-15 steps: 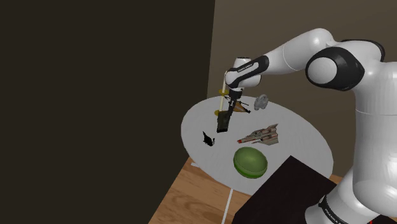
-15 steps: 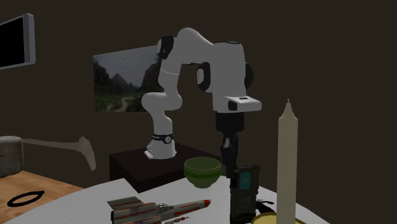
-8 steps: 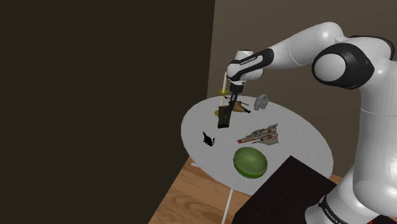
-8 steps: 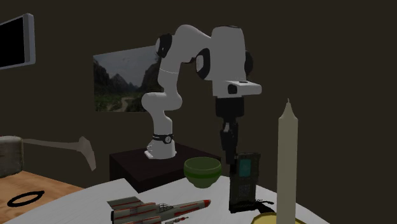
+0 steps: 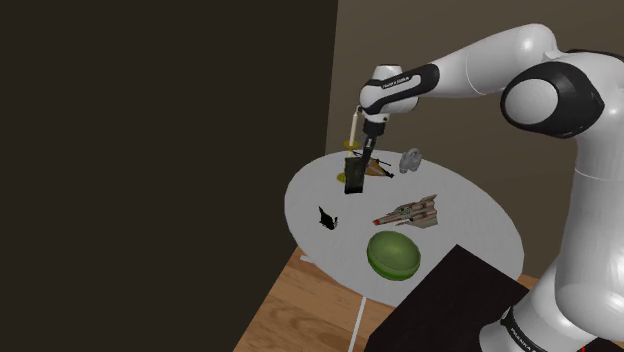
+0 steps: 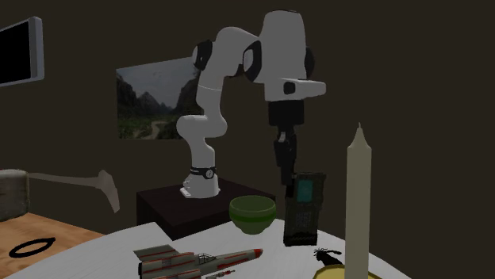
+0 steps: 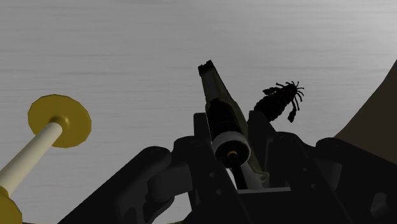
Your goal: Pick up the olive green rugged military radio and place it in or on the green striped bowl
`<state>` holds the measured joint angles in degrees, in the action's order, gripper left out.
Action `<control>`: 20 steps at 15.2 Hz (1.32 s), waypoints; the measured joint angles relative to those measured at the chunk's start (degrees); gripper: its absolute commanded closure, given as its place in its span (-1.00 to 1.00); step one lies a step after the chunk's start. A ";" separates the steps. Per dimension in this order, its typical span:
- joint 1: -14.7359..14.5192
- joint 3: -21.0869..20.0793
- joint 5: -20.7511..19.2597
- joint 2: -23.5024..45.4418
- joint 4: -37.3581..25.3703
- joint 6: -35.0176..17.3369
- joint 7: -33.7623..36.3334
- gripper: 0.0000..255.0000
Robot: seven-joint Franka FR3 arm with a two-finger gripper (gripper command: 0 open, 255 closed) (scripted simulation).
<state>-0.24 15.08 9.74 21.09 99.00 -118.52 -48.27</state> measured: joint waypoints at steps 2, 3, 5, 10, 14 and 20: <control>-0.04 0.08 -0.22 -0.50 -0.87 1.33 0.23 1.00; -0.05 0.12 -0.31 -0.69 -1.29 1.94 0.32 1.00; -0.10 0.21 -0.56 -1.27 -2.11 3.30 0.55 1.00; -0.11 0.39 -1.03 -2.38 -4.40 6.66 0.95 1.00; -0.70 0.53 -1.90 -5.51 -2.26 7.51 1.63 1.00; -2.98 0.30 -5.86 -19.72 13.32 5.42 4.96 1.00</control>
<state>-3.23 15.39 3.87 1.37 112.32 -113.10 -43.31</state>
